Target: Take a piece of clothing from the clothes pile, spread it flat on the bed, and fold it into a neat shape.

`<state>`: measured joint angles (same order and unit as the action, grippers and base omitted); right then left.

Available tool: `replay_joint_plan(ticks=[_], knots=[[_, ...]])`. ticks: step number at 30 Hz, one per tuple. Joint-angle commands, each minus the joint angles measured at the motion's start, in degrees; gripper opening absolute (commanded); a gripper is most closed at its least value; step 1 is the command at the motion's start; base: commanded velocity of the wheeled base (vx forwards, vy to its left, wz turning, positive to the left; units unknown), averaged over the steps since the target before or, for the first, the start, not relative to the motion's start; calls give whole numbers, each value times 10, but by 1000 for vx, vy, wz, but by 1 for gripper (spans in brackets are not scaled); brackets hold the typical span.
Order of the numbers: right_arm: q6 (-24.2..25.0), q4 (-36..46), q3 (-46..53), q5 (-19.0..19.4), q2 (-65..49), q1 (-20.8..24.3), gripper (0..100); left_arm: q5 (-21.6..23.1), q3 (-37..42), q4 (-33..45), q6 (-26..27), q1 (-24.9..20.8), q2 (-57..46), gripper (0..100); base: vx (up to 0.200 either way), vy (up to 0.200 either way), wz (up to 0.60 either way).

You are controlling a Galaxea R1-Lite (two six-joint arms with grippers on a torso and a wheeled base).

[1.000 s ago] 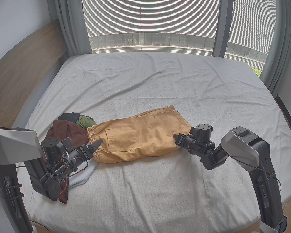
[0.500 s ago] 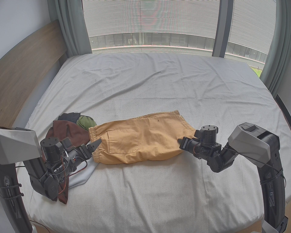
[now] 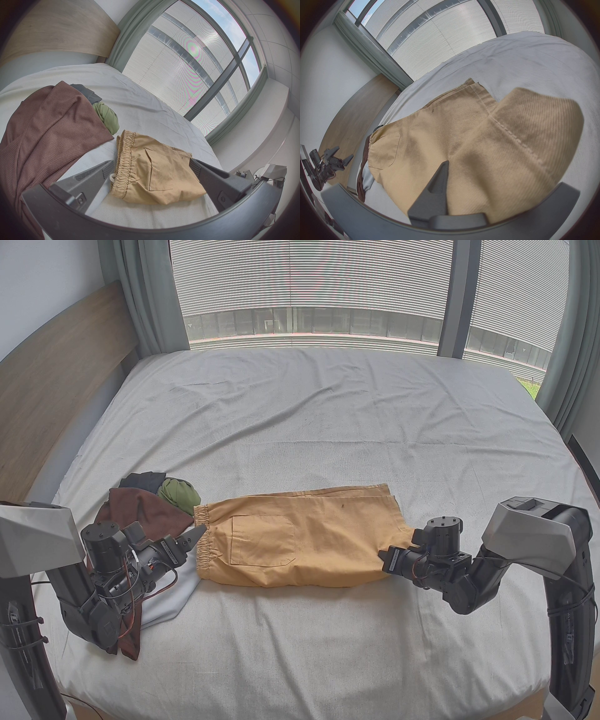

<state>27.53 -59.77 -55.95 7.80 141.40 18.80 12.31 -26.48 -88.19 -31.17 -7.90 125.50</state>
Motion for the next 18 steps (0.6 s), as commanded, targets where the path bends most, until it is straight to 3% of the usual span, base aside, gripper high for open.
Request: replay_joint_plan(ticks=[1,18], knots=[[-2,-19,63,-1,-32,1,0,0,-1,-1,0,3,0,100,0,0,0],[-25,-132,266,-2,-63,-24,0,0,-1,-1,0,2,-2,100,0,0,0]])
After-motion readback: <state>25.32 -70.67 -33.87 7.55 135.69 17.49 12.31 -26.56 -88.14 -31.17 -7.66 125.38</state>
